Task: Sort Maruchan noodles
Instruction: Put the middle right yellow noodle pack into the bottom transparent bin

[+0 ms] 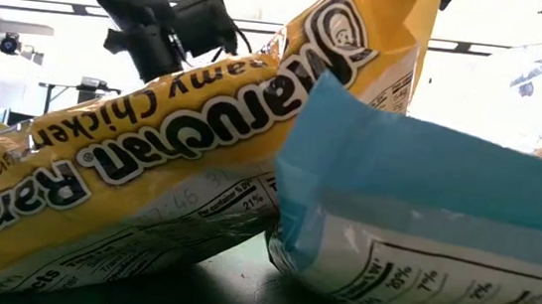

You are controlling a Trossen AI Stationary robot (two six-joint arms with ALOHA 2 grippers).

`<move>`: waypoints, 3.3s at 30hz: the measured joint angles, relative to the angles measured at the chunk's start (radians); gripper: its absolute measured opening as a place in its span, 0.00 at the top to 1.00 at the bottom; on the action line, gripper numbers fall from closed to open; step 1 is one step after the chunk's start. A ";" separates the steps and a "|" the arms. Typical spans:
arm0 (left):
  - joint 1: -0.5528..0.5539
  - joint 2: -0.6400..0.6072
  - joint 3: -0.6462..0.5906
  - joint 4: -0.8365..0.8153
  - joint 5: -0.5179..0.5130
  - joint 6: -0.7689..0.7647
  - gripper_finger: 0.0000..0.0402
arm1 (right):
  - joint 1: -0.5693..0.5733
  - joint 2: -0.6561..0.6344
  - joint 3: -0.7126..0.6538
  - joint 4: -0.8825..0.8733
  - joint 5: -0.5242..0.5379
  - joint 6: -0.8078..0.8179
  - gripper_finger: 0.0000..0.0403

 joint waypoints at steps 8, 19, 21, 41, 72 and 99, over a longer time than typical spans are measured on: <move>-0.004 0.000 0.061 0.026 0.129 0.131 0.49 | -0.057 0.077 -0.012 -0.010 0.009 0.122 0.77; 0.018 0.004 -0.027 -0.016 0.107 0.080 0.49 | -0.073 0.238 -0.004 0.048 -0.017 0.245 0.67; 0.021 0.004 -0.053 -0.005 0.104 0.056 0.49 | -0.073 0.250 0.000 0.048 -0.018 0.245 0.67; 0.021 0.004 -0.080 0.227 0.059 0.079 0.49 | -0.099 0.223 0.003 0.106 -0.122 0.246 0.67; 0.019 0.168 0.012 0.318 0.110 0.120 0.49 | -0.139 0.218 -0.018 0.061 -0.119 0.242 0.67; 0.014 0.161 0.011 0.211 0.163 0.173 0.61 | -0.247 0.253 -0.043 0.059 -0.251 0.255 0.54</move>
